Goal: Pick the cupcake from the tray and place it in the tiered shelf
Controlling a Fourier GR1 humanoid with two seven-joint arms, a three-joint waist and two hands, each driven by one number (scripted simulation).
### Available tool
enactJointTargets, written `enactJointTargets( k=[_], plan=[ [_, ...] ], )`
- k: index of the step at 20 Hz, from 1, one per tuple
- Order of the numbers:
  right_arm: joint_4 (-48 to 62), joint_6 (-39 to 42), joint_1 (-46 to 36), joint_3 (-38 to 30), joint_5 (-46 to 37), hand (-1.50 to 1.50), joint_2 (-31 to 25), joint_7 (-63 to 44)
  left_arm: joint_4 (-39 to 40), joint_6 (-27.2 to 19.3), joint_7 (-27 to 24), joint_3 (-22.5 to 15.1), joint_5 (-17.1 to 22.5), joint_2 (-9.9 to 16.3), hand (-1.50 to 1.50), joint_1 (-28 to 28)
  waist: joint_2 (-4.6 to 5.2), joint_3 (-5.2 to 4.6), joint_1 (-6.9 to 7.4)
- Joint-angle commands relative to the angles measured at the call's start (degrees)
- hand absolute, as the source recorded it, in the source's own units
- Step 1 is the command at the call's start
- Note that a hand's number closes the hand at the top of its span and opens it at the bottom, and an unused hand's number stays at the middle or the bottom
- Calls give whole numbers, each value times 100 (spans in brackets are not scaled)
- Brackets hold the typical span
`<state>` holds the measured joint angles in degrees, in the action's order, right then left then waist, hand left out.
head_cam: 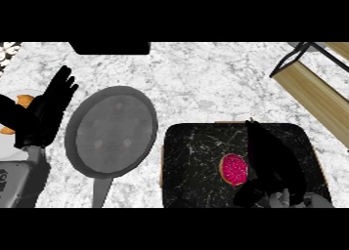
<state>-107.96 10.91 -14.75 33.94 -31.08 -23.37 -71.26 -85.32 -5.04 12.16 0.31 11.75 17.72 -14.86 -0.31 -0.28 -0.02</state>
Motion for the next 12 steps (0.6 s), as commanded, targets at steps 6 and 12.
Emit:
enactJointTargets(
  k=[6,12],
  plan=[
    [348,630,-247,-265,-595,-150,807,-1395,-101,41,140,63,-12,59,0,-6,15,17,4],
    [301,537,140,-190,-1002,-150,1179,-1313,-194,158,-1,101,-2,45,0,205,15,22,-4]
  ],
)
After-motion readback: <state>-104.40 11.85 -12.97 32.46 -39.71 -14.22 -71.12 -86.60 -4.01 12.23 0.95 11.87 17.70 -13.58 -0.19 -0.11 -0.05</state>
